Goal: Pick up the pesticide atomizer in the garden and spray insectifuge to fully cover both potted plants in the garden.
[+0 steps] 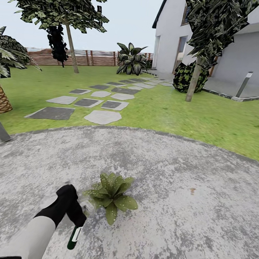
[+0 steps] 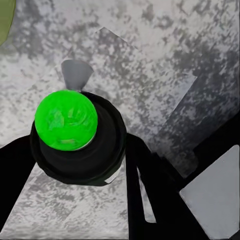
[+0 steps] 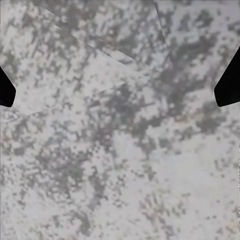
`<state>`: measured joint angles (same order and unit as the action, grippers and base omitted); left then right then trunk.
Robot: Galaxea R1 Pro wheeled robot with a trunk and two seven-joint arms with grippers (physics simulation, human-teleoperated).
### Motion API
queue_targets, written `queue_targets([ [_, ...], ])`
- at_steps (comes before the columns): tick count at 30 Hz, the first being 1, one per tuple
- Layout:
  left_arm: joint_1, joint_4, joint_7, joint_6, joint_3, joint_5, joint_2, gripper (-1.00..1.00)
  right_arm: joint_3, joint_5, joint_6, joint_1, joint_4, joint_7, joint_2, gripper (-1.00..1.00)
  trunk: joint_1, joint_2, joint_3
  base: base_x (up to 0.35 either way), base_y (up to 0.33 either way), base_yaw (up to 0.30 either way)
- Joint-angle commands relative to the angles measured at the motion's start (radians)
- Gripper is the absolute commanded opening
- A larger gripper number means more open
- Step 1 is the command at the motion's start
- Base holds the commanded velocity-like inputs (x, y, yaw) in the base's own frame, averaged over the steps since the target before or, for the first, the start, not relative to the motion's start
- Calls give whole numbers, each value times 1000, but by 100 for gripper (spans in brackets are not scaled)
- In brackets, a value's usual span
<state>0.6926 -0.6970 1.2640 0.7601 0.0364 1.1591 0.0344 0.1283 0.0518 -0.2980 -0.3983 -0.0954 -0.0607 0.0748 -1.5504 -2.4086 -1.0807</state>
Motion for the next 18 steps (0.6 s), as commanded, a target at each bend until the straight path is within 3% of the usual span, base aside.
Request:
queue_targets([
  [1,-26,0,-28,8,3,0,-3,-100,9,4,-3,0,2,-4,0,100,0,0,-1,0,0,0],
  [8,-81,2,-118,4,7,-98,-10,-100,11,3,-5,0,2,-4,2,100,0,0,-1,0,0,0],
  [11,-102,2,-218,-1,8,-198,-9,-100,11,3,-6,0,3,-4,2,100,0,0,-1,0,0,0],
  [13,-104,3,-251,-2,8,-239,-8,-100,11,3,-6,0,3,-4,2,100,0,0,-1,0,0,0],
  [18,-105,4,-272,-2,7,-269,-11,-100,10,5,-4,0,1,-4,1,100,0,0,-1,0,0,0],
])
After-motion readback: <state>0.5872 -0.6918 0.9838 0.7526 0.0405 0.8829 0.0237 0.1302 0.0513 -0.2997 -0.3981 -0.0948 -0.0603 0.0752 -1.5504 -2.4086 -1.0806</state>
